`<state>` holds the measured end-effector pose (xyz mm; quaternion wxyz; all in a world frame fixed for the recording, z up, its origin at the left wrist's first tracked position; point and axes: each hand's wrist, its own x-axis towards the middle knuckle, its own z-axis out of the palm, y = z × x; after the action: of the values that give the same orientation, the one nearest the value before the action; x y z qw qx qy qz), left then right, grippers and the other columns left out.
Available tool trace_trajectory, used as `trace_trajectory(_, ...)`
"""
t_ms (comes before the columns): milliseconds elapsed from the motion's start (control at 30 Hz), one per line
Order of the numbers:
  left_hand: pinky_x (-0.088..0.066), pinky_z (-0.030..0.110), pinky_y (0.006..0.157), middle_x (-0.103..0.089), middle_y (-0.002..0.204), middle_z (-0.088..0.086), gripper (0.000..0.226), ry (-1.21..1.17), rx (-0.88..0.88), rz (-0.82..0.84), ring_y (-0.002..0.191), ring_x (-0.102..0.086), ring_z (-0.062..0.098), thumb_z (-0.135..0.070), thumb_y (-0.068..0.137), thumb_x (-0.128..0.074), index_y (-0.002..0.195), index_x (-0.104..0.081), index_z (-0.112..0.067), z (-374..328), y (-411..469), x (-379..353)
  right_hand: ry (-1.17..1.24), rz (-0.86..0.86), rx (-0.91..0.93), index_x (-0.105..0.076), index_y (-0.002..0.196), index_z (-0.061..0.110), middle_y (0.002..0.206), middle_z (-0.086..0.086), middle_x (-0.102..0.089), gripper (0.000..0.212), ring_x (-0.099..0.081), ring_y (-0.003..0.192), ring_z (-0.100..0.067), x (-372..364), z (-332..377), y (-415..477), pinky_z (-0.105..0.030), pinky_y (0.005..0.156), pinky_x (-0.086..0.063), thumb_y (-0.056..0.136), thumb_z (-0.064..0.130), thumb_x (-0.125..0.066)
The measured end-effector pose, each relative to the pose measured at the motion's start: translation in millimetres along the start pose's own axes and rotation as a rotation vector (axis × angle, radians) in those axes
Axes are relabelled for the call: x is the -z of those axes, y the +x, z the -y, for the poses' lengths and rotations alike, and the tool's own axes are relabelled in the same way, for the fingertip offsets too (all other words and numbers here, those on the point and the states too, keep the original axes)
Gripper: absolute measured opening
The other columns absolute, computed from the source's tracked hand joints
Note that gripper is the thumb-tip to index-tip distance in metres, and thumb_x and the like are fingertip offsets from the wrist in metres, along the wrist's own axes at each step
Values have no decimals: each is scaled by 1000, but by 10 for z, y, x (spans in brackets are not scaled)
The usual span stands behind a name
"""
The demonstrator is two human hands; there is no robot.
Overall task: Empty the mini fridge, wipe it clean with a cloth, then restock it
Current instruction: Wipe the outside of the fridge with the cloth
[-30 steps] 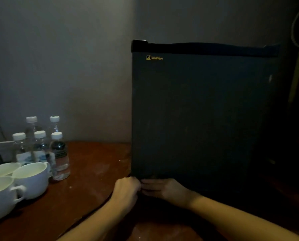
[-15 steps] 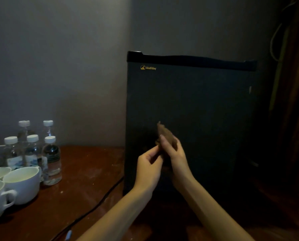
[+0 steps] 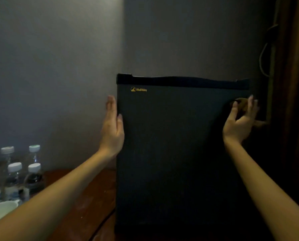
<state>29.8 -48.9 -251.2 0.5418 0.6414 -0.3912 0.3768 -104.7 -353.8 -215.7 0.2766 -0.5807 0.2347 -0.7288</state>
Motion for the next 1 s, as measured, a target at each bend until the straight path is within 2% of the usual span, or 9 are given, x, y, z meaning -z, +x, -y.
trace_trajectory(100,-3,18,119,0,158,-9,56,-168,4,-6,146,-2,2,-21,101,-27,151,-1,-14,-53,199,-97,-119,-52,87,-20,154,16,161,-13,-10,59,-6,149,-28,-239,144,-89,-37,120,-3,102,42,-30)
trace_trajectory(267,-12,37,122,-12,158,-12,61,-398,65,56,146,-12,2,-25,94,-25,153,-11,-14,99,248,-31,-110,70,381,-21,153,8,159,-23,-10,65,-8,147,-37,-747,762,-649,-41,120,-5,99,41,-35)
trace_trajectory(367,-14,32,122,-16,158,-1,64,-395,89,82,146,-16,6,-25,90,-24,150,-15,-5,73,300,68,-55,138,551,-26,151,7,158,-24,-14,66,-10,147,-37,-1016,1265,-1118,-42,121,-8,97,43,-39)
trace_trajectory(467,-16,23,119,-19,159,4,67,-388,99,139,146,-18,9,-33,89,-21,150,-17,-4,-16,275,178,-67,265,582,-15,154,12,161,-16,-2,68,2,149,-29,-1167,1594,-1556,-38,121,-5,99,46,-36)
trace_trajectory(600,-24,10,111,-30,152,-5,65,-453,118,158,140,-28,2,-34,89,-23,149,-24,-7,-136,212,269,-115,325,755,-24,153,12,161,-11,-13,66,-9,149,-25,-1119,1583,-1605,-39,118,-15,96,24,-55)
trace_trajectory(733,-19,24,119,-26,156,-2,61,-400,148,175,144,-24,6,-30,92,-30,149,-24,-7,-154,177,277,-207,373,1032,-37,149,24,160,-9,-19,58,-14,148,-28,-871,1244,-1411,-57,115,-17,94,34,-55)
trace_trajectory(833,-17,33,121,-22,158,3,47,-415,219,173,145,-21,11,-9,103,-27,149,-22,-4,-194,187,263,-283,373,915,-27,151,36,162,-10,-4,65,6,148,-35,-731,1005,-1254,-70,111,0,91,55,-46)
trace_trajectory(933,-20,25,118,-28,154,0,46,-440,240,159,143,-26,11,-4,103,-21,149,-22,-3,-228,223,310,-274,334,693,-25,149,43,161,-14,6,63,15,145,-42,-655,951,-1160,-66,112,10,91,65,-31)
trace_trajectory(1000,-22,20,115,-29,154,0,46,-459,246,182,143,-27,11,-6,104,-18,149,-22,-3,-230,241,356,-179,347,550,-25,149,42,161,-15,11,58,18,145,-40,-686,1053,-1146,-62,115,6,94,61,-26)
